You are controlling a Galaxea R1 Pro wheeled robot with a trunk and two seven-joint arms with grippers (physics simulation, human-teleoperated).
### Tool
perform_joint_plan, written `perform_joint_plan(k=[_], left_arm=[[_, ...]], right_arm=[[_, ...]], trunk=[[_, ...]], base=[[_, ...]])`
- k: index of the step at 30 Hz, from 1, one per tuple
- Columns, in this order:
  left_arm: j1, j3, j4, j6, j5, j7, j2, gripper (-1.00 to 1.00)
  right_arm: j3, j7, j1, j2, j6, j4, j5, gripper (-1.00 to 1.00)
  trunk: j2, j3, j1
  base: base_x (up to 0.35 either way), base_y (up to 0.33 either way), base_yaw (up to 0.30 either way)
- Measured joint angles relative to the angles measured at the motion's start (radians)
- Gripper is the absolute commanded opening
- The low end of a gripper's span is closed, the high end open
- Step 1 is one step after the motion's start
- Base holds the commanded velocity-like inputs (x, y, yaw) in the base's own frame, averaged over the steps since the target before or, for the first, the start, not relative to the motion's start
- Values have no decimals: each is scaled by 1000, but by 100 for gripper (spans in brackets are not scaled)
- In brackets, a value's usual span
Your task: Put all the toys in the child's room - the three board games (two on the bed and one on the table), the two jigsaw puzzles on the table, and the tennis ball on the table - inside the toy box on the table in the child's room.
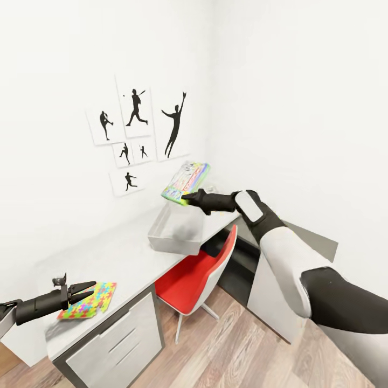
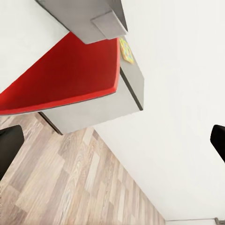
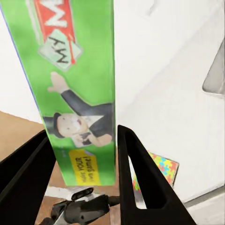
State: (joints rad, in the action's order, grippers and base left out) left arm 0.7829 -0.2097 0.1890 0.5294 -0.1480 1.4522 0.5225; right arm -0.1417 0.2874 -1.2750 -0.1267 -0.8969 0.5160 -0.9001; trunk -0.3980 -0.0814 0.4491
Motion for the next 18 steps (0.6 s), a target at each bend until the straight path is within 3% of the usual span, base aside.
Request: perform_joint_plan(k=[3,5,9,18], left_arm=[[0,1,0,0,0,-1,0,100],[0,1,0,0,0,-1,0,100],[0,1,0,0,-1,1,0,100],[0,3,0,0,-2,14,1,100]], right_arm=[[42,-164,-158,-15,-8,-220,15,-100],[73,-251,-201,-17,-18,-285,2,-100],[114,-276,-212,-16,-49,-287,-44,-100],[126,-287,-212,-32,-54,-253,-53,-100]], trunk=[[0,0,0],[0,0,0],[0,0,0],[0,0,0]], base=[[244,0,0],[90,0,0],[30,0,0],[8,-1,0]])
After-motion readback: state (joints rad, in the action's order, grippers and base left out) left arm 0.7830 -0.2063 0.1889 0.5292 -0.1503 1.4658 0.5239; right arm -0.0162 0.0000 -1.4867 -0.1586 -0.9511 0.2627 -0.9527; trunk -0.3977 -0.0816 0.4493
